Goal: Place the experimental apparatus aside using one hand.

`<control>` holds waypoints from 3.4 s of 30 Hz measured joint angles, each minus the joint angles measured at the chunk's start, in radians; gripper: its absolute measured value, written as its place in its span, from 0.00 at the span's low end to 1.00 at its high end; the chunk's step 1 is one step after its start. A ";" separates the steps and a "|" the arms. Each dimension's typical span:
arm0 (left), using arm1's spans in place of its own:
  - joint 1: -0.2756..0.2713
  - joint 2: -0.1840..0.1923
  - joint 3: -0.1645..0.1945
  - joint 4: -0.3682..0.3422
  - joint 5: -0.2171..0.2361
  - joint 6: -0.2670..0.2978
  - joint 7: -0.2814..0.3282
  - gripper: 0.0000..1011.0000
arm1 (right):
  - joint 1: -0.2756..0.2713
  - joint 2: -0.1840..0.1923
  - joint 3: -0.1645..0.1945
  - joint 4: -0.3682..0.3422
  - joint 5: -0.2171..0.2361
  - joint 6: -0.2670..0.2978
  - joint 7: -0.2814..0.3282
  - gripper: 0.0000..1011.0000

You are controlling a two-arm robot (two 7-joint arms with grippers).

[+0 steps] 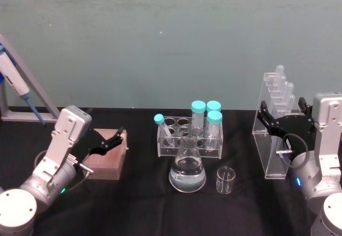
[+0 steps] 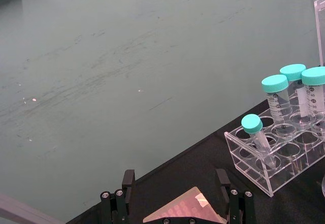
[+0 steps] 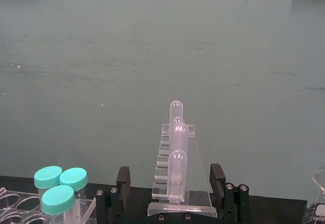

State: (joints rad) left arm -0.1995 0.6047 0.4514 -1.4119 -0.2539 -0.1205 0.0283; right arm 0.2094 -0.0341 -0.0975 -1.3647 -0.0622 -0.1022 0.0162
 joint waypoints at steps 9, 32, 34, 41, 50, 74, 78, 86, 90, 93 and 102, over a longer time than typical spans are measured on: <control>0.000 0.000 0.000 0.000 0.000 0.000 0.000 0.99 | 0.000 0.001 0.004 -0.004 0.010 0.011 0.008 0.99; 0.000 0.000 0.000 0.000 0.000 0.000 0.000 0.99 | -0.001 0.001 0.004 -0.005 0.011 0.012 0.008 0.99; 0.000 0.000 0.000 0.000 0.000 0.000 0.000 0.99 | -0.001 0.001 0.004 -0.005 0.011 0.012 0.008 0.99; 0.000 0.000 0.000 0.000 0.000 0.000 0.000 0.99 | -0.001 0.001 0.004 -0.005 0.011 0.011 0.007 0.99; 0.000 0.000 0.000 0.000 0.000 0.000 0.000 0.99 | -0.001 0.001 0.004 -0.005 0.011 0.011 0.007 0.99; 0.000 0.000 0.000 0.000 0.000 0.000 0.000 0.99 | -0.001 0.001 0.004 -0.005 0.011 0.011 0.006 0.59; 0.000 0.000 0.000 0.000 0.000 0.000 0.000 0.99 | -0.001 0.001 0.004 -0.005 0.011 0.011 0.006 0.59; 0.000 0.000 0.000 0.000 0.000 0.000 0.000 0.99 | -0.001 0.001 0.004 -0.005 0.011 0.011 0.006 0.59; 0.000 0.000 0.000 0.000 0.000 0.000 0.000 0.99 | -0.001 0.001 0.004 -0.005 0.011 0.011 0.006 0.59; 0.000 0.000 0.000 0.000 0.000 0.000 0.000 0.99 | -0.001 0.001 0.004 -0.005 0.011 0.011 0.006 0.59; 0.000 0.000 0.000 0.000 0.000 0.000 0.000 0.99 | 0.000 0.000 0.007 -0.006 0.015 0.023 0.006 0.59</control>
State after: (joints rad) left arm -0.1995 0.6047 0.4514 -1.4120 -0.2538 -0.1205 0.0283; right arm 0.2098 -0.0342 -0.0906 -1.3705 -0.0471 -0.0791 0.0226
